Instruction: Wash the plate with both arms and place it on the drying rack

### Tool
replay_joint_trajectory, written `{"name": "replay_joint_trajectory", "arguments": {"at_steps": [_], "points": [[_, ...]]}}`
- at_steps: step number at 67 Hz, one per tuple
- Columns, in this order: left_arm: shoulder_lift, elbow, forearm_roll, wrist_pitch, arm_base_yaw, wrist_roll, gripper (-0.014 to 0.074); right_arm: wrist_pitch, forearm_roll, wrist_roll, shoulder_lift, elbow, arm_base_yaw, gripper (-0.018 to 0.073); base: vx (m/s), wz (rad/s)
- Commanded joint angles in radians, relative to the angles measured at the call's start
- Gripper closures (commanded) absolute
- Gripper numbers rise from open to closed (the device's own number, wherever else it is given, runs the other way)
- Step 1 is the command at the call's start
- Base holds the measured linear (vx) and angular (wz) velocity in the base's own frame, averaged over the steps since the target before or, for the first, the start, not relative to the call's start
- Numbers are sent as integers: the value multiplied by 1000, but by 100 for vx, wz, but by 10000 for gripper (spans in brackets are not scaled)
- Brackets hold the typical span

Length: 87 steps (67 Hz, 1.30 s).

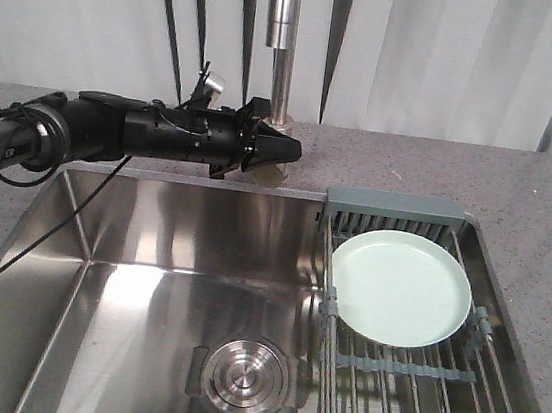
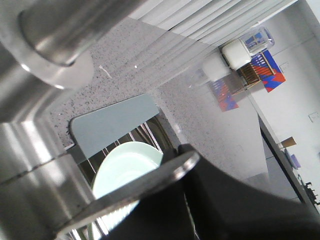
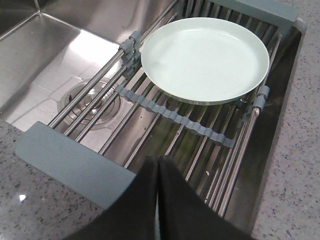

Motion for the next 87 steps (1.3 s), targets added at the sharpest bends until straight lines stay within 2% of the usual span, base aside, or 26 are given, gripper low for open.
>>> {"name": "replay_joint_trajectory", "arguments": {"at_steps": [1, 14, 21, 32, 44, 57, 61, 69, 77, 87], "points": [[-68, -38, -89, 10, 4, -1, 603, -58, 3, -7, 6, -28, -3, 564, 0, 0], [-73, -38, -88, 173, 4, -3, 603, -59, 3, -7, 6, -28, -3, 564, 0, 0], [-96, -38, -47, 200, 4, -42, 603, -59, 3, -7, 6, -28, -3, 564, 0, 0], [-182, -38, 164, 183, 9, -119, 603, -59, 3, -7, 6, -28, -3, 564, 0, 0], [-280, -36, 390, 244, 46, -240, 603, -59, 3, -7, 6, -28, -3, 564, 0, 0], [-435, -26, 780, 295, 66, -342, 603, -59, 3, -7, 6, -28, -3, 564, 0, 0], [-502, -3, 871, 285, 66, -368, 603, -59, 3, -7, 6, -28, -3, 564, 0, 0], [-634, 90, 958, 242, 66, -381, 603, -59, 1, -7, 6, -28, -3, 564, 0, 0], [-799, 241, 988, 148, 66, -373, 603, -62, 0, -7, 6, -28, -3, 564, 0, 0], [-1023, 517, 993, 6, 66, -350, 603, -73, 1, -7, 6, -28, -3, 564, 0, 0]]}}
